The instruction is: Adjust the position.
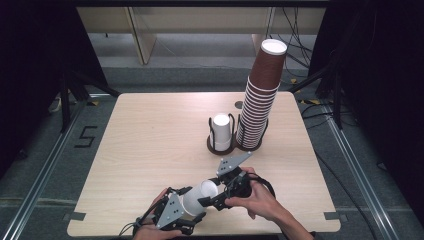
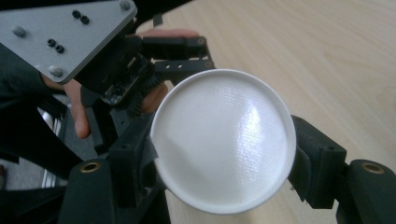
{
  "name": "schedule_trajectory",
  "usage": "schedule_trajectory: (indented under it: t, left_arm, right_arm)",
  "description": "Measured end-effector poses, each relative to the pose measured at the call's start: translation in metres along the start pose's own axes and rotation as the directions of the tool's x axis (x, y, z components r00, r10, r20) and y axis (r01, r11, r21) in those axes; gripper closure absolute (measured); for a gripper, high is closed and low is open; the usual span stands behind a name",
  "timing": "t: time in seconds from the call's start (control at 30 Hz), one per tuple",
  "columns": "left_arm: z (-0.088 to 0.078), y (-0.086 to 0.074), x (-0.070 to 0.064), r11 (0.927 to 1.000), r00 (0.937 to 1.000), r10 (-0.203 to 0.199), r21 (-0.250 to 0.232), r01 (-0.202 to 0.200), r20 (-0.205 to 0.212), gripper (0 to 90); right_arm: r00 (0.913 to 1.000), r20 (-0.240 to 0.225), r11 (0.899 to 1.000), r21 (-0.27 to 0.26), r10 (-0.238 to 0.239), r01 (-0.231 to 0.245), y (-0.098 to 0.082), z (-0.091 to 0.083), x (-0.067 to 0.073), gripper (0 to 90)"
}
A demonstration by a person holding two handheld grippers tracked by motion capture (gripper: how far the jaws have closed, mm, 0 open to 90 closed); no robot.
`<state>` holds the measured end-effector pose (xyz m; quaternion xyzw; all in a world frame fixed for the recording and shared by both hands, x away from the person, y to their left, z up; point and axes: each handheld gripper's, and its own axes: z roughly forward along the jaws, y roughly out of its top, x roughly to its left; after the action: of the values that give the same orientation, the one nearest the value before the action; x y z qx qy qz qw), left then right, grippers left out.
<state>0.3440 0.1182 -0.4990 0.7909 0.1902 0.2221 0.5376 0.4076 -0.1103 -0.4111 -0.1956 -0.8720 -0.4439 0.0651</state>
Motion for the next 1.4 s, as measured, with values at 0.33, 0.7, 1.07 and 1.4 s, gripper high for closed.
schedule_trajectory:
  t: [0.33,0.7,1.07,1.4]
  left_arm:
    - [-0.008,0.002,0.003,0.9882,0.9998,-0.009,-0.153,0.006,-0.018,14.5]
    - [-0.011,0.007,0.006,0.9958,1.0,-0.009,-0.091,0.009,0.002,23.3]
    - [-0.01,0.01,0.004,0.9961,0.9984,0.045,0.074,-0.047,0.033,25.5]
    - [-0.013,0.013,0.006,0.9802,0.9923,0.099,0.165,-0.11,0.074,25.8]
  right_arm:
    - [0.9974,-0.056,0.996,-0.078,0.045,-0.049,-0.001,-0.013,-0.007,33.6]
    - [0.9955,-0.073,0.995,-0.08,0.06,-0.065,-0.002,-0.014,-0.01,32.4]
    - [0.9657,0.096,0.969,0.069,-0.241,0.235,0.007,-0.024,0.008,19.7]
    - [0.9168,0.113,0.911,0.213,-0.383,0.354,0.004,-0.015,0.021,22.1]
